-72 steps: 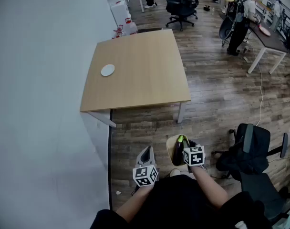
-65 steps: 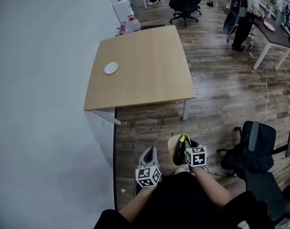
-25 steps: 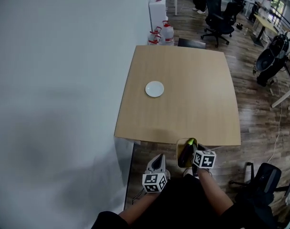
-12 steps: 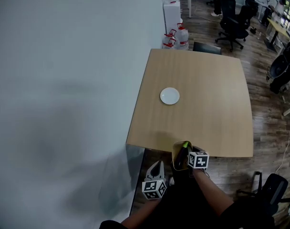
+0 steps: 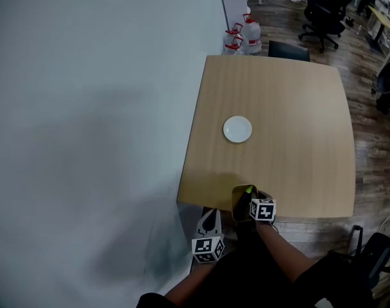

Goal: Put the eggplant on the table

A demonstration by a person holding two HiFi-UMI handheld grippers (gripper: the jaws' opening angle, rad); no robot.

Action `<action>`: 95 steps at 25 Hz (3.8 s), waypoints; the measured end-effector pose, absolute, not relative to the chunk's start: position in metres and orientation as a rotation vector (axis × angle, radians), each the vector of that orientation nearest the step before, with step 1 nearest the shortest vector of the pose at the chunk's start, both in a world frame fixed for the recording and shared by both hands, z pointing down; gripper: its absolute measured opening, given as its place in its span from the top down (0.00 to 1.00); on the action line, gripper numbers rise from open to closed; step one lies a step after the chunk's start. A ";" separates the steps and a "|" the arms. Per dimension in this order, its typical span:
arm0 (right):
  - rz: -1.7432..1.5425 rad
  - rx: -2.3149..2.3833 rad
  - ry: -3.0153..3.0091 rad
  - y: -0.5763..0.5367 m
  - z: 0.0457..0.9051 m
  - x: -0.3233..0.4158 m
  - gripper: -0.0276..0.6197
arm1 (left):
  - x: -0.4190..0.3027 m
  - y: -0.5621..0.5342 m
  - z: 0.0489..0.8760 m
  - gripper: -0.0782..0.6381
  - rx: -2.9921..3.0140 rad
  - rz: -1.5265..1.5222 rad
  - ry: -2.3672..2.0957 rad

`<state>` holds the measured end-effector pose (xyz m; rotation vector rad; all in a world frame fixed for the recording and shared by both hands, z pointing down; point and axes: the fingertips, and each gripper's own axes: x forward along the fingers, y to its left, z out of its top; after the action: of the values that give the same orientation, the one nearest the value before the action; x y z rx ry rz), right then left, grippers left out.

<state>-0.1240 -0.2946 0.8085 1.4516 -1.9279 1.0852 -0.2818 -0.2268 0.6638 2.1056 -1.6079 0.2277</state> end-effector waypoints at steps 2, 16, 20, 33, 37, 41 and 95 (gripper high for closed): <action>1.055 1.443 -1.925 -0.306 0.816 -0.129 0.86 | -0.289 -0.241 0.669 0.87 2.080 0.249 -1.617; 1.109 1.425 -1.752 -0.394 0.862 -0.128 0.86 | -0.308 -0.318 0.695 0.87 1.975 0.296 -1.605; 1.170 1.457 -1.712 -0.411 0.869 -0.123 0.86 | -0.304 -0.339 0.696 0.87 1.979 0.306 -1.599; 1.309 1.544 -1.585 -0.431 0.877 -0.102 0.86 | -0.293 -0.364 0.699 0.87 1.984 0.322 -1.596; 1.357 1.556 -1.587 -0.431 0.875 -0.097 0.85 | -0.287 -0.369 0.695 0.87 2.003 0.331 -1.583; 1.450 1.573 -1.674 -0.440 0.857 -0.104 0.70 | -0.281 -0.372 0.697 0.87 2.013 0.339 -1.565; 0.582 1.541 -2.413 0.035 0.571 0.171 0.86 | 0.032 0.045 0.571 0.87 2.278 -0.024 -1.470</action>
<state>0.1705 0.0354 0.5709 1.5415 -2.4135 0.5821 0.0319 0.0449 0.5710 2.2780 -1.4705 -0.0242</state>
